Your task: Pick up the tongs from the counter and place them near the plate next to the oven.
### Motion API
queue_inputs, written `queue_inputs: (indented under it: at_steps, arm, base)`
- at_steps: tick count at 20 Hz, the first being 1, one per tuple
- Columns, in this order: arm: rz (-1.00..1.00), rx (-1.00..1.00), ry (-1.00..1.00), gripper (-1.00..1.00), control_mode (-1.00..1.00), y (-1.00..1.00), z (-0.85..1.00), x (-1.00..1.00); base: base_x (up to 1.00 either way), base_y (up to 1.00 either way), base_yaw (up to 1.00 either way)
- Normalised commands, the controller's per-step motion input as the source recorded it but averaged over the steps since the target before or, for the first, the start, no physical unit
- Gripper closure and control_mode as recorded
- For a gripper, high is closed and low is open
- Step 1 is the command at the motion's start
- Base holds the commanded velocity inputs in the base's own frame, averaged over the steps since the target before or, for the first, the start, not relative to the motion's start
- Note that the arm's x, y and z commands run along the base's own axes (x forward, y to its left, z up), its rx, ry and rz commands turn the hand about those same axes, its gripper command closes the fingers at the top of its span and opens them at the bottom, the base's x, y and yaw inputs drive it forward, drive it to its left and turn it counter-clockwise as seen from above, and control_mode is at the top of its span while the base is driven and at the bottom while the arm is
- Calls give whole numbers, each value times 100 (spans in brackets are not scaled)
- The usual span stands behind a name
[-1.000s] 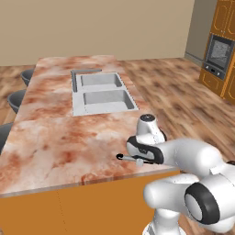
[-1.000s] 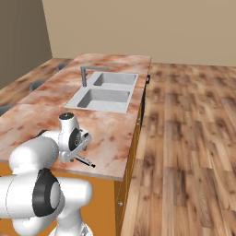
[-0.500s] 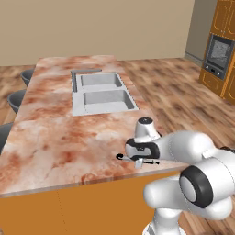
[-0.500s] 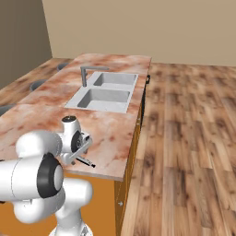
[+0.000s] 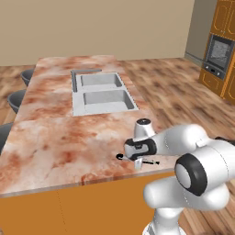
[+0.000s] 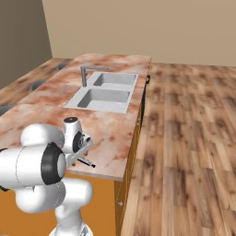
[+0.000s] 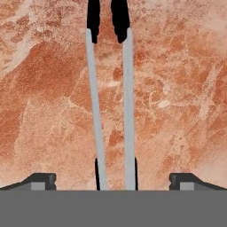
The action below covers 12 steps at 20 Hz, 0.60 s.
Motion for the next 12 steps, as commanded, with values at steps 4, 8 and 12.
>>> queue_inputs:
  at_steps: [4, 8, 12]
  arm:
    - [0, 0, 0, 100, -100, 0, -38, 3]
    - [1, 0, -2, 100, -100, 0, -29, 0]
    - [2, 0, -15, 100, -100, 0, -13, -5]
  base:
    - [0, 0, 0]
    - [0, 0, 0]
    - [0, 0, 0]
